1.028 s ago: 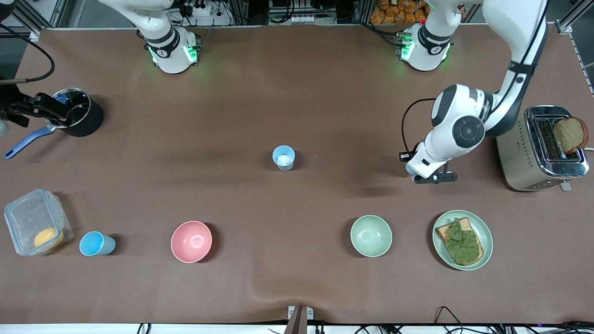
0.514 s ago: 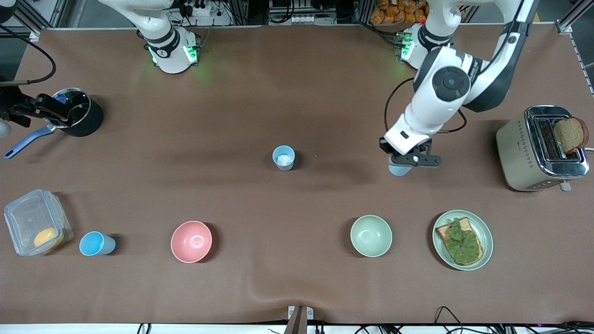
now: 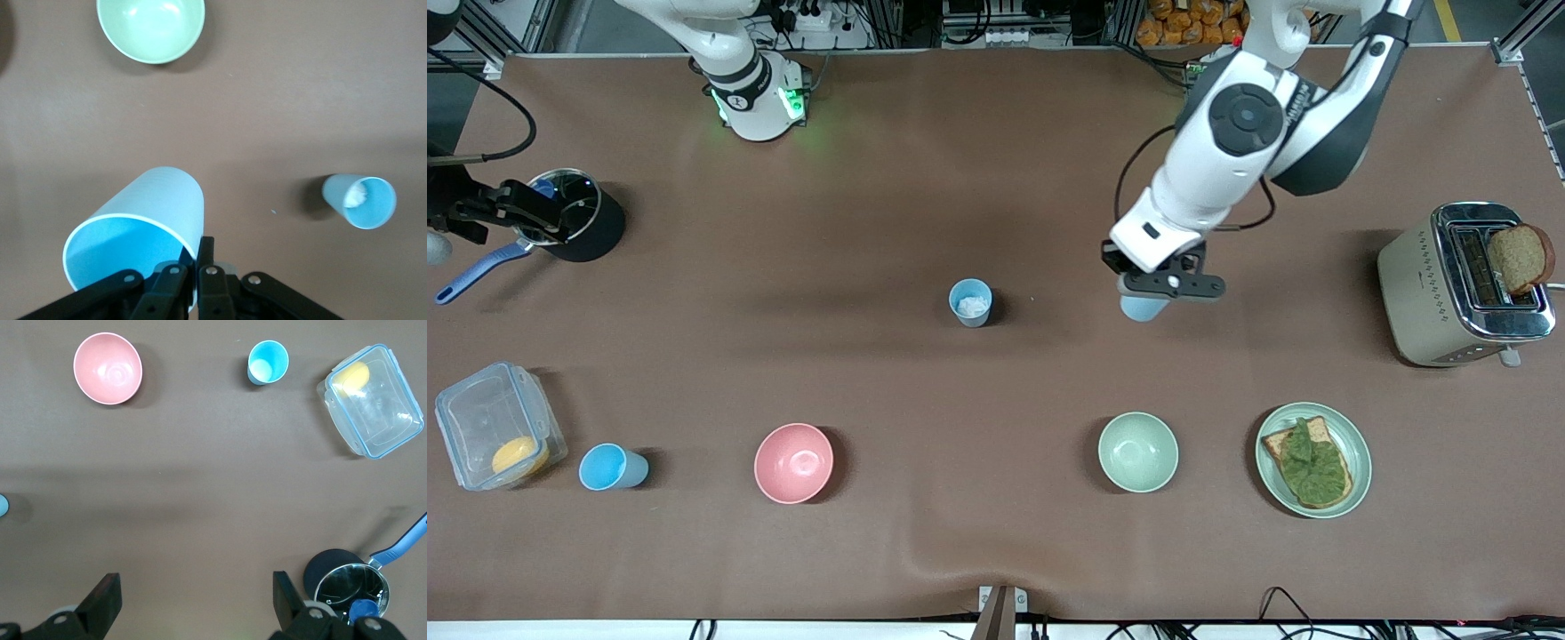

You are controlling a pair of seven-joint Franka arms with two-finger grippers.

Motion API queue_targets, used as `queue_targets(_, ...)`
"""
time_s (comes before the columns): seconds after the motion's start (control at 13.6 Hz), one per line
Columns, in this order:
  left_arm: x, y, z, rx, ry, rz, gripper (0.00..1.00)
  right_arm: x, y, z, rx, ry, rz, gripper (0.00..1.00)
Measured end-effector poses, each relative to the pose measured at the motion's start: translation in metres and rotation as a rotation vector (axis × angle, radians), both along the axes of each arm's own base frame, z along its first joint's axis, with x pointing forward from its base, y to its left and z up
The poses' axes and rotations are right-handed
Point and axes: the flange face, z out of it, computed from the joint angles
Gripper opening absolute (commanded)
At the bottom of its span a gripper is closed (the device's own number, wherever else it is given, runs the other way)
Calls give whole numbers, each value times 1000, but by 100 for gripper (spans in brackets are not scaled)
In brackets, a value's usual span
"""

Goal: Stack blue cups with both arms
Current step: 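Carry the held cup with the left gripper above the center cup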

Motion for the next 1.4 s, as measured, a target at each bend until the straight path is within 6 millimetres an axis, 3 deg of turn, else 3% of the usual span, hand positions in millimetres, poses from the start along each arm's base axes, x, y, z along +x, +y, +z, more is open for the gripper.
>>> queue_targets(0.22, -6, -34, 15, -9, 17, 11, 0, 0, 0, 1, 0, -3, 1, 100)
queue_targets(0.51, -15, -69, 12, -22, 28, 25, 0, 0, 1, 2, 0, -3, 1, 100)
queue_targets(0.88, 9, -97, 18, -25, 21, 16, 0, 0, 2, 2, 0, -3, 4, 100)
queue_targets(1.03, 6, -123, 8, -18, 26, 31, 0, 0, 4, 2, 4, -3, 7, 100)
queue_targets(1.25, -18, -173, -26, 17, 48, 62, 0, 0, 5, 2, 4, -2, 9, 100)
queue_targets(1.4, -29, -192, -33, 16, 49, 54, 0, 0, 5, 1, 6, -1, 9, 100)
